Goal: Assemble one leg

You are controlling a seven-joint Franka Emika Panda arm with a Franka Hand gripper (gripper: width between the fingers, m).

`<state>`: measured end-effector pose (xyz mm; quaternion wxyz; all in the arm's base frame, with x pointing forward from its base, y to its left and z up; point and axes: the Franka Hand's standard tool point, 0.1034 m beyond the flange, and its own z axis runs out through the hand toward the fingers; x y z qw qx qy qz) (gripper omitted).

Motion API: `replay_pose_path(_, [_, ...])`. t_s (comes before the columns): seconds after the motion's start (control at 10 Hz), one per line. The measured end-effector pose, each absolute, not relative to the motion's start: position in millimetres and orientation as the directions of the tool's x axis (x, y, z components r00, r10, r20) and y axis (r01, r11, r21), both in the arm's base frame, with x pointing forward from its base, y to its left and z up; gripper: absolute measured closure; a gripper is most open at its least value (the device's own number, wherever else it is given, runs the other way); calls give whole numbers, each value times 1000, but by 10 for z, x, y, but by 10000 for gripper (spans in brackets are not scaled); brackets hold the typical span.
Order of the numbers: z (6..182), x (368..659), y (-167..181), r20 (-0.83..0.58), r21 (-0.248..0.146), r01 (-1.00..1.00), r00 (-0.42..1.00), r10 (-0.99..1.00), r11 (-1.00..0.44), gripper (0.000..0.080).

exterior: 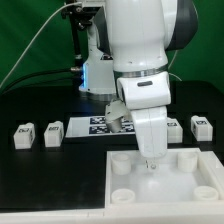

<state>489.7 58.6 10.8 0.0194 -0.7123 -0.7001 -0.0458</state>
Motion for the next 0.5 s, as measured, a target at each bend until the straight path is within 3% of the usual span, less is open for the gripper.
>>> replay_pose_path(0.5, [175,4846,599,91,35,997,70,993,-73,151])
